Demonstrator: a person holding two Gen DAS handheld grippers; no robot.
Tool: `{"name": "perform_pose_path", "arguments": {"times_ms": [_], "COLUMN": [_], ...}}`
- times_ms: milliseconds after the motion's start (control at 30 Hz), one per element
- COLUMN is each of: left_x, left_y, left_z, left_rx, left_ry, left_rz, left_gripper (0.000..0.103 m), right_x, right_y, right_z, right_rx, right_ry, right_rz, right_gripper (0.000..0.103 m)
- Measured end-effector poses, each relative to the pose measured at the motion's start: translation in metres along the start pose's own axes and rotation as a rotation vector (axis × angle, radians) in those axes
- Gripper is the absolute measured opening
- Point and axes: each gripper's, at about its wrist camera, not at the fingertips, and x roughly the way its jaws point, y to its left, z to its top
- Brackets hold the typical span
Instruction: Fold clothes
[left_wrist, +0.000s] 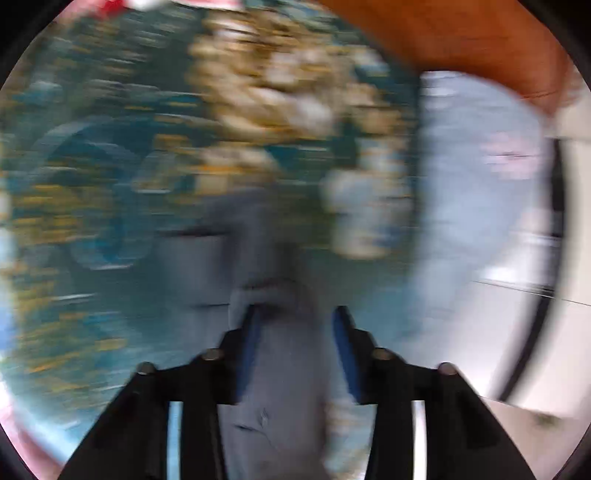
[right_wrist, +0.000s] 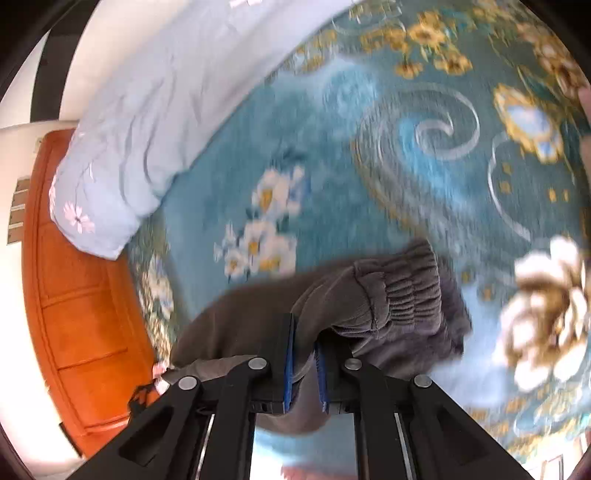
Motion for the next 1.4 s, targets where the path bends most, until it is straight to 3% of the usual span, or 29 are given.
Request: {"name": "perform_pose_path", "arguments": {"times_ms": [67,133,167,200,267,400,567,767,900,1033,1067,1167,1300,1400], "left_x": [-0.005,-0.016,-0.019,-0.021,-0.017,0.001,0.027,0.035,0.032,0.034,0.034,0.031,0.024,0.027], "left_y": [0.0,0.006,0.011,0.019,0.036,0.058,0.064,0.064,0.064,0.064,0.064,0.064,0.064,0.061], "left_z": [-0.001,-0.003,-0.005,-0.007,-0.01,-0.02,-0.028,-0.034,-0.033,-0.03,-0.031,-0.033,-0.038,-0.041], "left_rx": [0.068,0.172,0.208,0.235,0.245,0.211,0.229,0.206,0.193,0.19,0.19,0.19,0.198,0.21], "left_ry": [-0.014,-0.078,-0.101,-0.116,-0.104,-0.052,-0.038,-0.051,-0.066,-0.062,-0.061,-0.061,-0.056,-0.057], "left_rz": [-0.048,0.031,0.085,0.132,0.17,0.179,0.224,0.229,0.214,0.202,0.197,0.181,0.137,0.149], "left_gripper": [0.056,0.056,0.056,0.056,0.056,0.056,0.056,0.056,0.056,0.056,0.056,0.056,0.054,0.05], "right_x": [0.006,0.009,0.008,0.004,-0.007,-0.037,-0.02,0.047,0.063,0.064,0.064,0.063,0.069,0.077], "right_y": [-0.006,-0.011,-0.012,-0.011,-0.01,-0.021,-0.072,-0.115,-0.114,-0.125,-0.128,-0.126,-0.134,-0.137], "right_z": [0.007,0.009,0.007,0.004,-0.005,-0.033,-0.078,-0.077,-0.068,-0.068,-0.068,-0.071,-0.077,-0.077], "right_rx": [0.008,0.007,-0.001,-0.018,-0.061,-0.139,-0.133,0.126,0.193,0.309,0.33,0.338,0.357,0.368], "right_ry": [-0.03,-0.057,-0.073,-0.092,-0.141,-0.229,-0.15,-0.095,-0.191,-0.282,-0.292,-0.296,-0.232,-0.212], "right_rz": [0.017,0.038,0.057,0.084,0.109,0.089,0.016,0.116,0.081,0.129,0.135,0.132,0.195,0.223], "right_gripper": [0.014,0.016,0.024,0.044,0.067,0.067,0.069,0.071,0.073,0.071,0.066,0.056,0.056,0.058]}}
